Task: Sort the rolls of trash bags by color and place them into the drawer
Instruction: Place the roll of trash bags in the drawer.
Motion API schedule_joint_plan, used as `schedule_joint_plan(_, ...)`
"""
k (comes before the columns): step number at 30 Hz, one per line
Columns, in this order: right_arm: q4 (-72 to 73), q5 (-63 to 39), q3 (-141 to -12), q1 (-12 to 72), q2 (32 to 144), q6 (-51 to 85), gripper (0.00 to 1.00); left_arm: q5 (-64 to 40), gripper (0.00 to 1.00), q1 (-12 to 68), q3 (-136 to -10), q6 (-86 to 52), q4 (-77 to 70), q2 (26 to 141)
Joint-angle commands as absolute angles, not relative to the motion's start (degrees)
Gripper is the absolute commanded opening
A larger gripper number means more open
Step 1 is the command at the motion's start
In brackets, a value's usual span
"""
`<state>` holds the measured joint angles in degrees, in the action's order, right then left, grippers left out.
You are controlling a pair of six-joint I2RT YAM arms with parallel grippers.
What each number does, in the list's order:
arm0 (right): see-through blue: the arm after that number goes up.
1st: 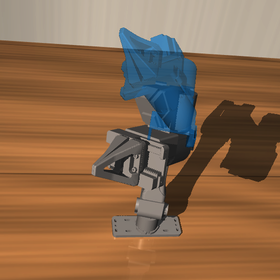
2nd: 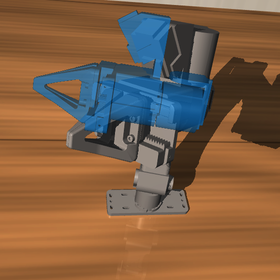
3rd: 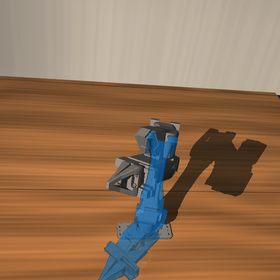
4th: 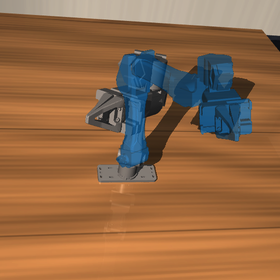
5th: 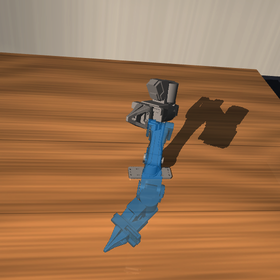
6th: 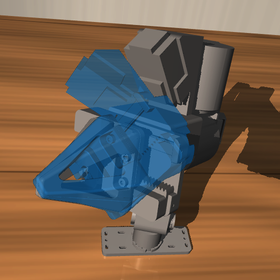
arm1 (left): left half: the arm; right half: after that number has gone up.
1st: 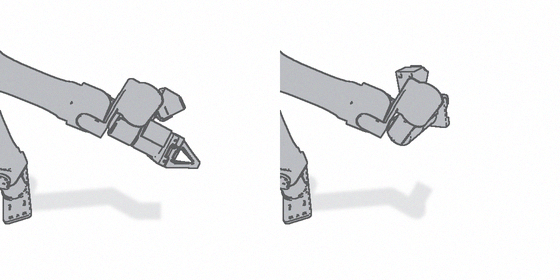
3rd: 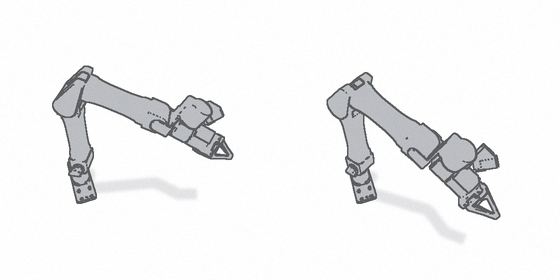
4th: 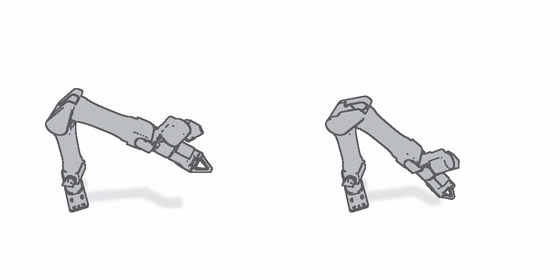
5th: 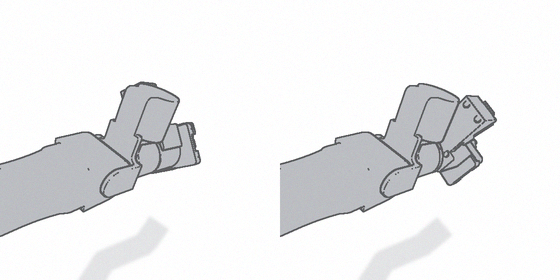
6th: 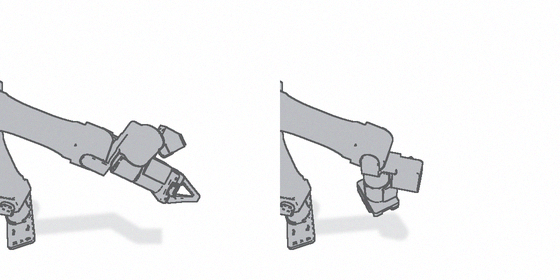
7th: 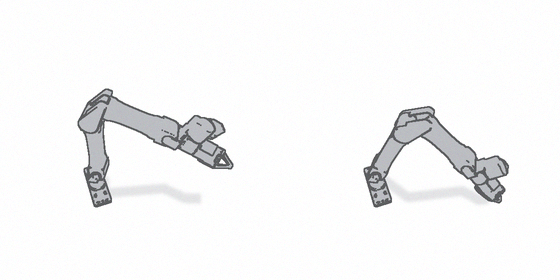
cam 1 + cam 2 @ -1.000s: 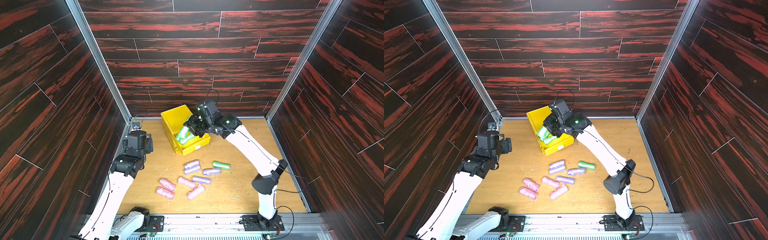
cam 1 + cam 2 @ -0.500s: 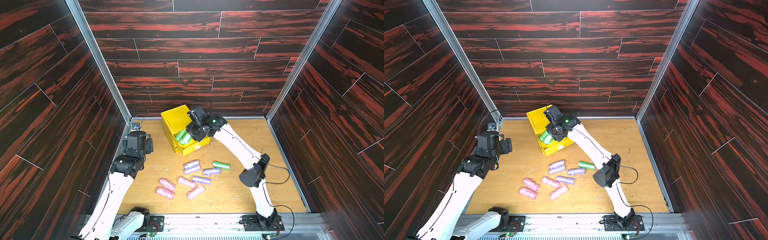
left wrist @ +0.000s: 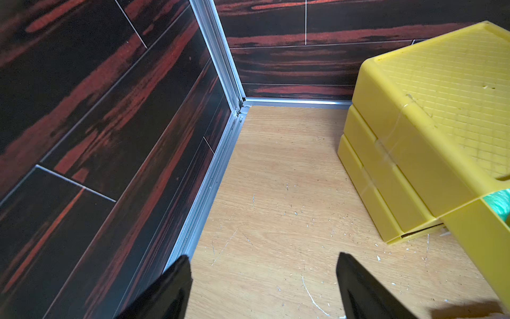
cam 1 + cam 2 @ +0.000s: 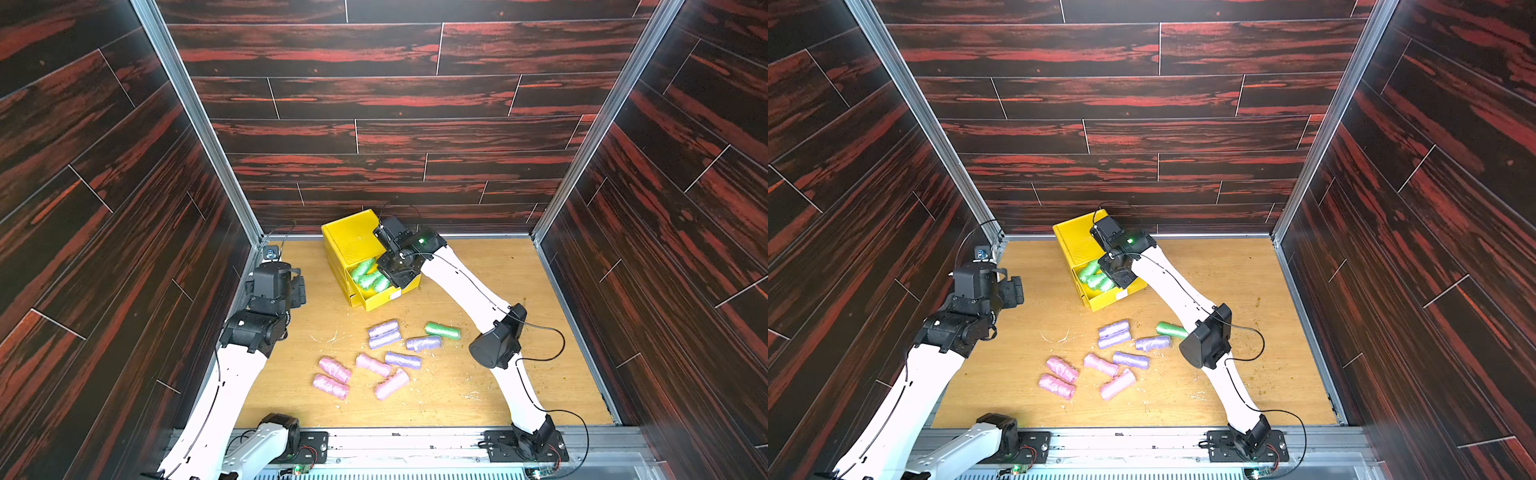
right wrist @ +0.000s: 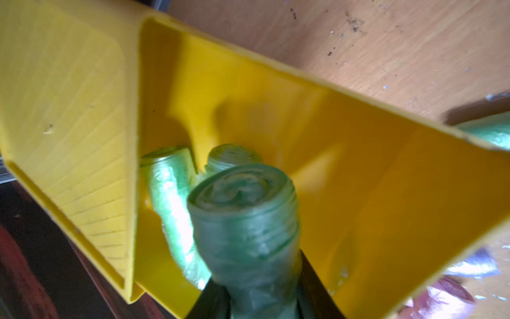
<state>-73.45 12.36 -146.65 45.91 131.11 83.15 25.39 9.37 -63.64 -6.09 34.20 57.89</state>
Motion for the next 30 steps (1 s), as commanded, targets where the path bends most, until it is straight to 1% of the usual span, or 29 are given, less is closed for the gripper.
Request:
schedule_joint_plan(1,-76.20,10.45,-145.24,46.11,129.02,82.22,0.37,24.87,0.86,9.01,-63.19,-6.68,33.80,56.81)
schedule_joint_plan(8,-76.20,7.53,-143.83,46.04,129.93,82.09,0.38,25.04,0.86,8.96,-63.24,-6.76,33.83,56.87)
schedule_joint_plan(16,-74.80,4.93,-146.77,44.92,132.36,82.35,0.41,25.16,0.86,8.70,-63.19,-6.68,33.80,56.45)
schedule_joint_plan(30,-70.90,3.27,-147.11,43.64,134.21,81.79,0.41,25.04,0.86,8.49,-63.19,-6.53,33.84,56.34)
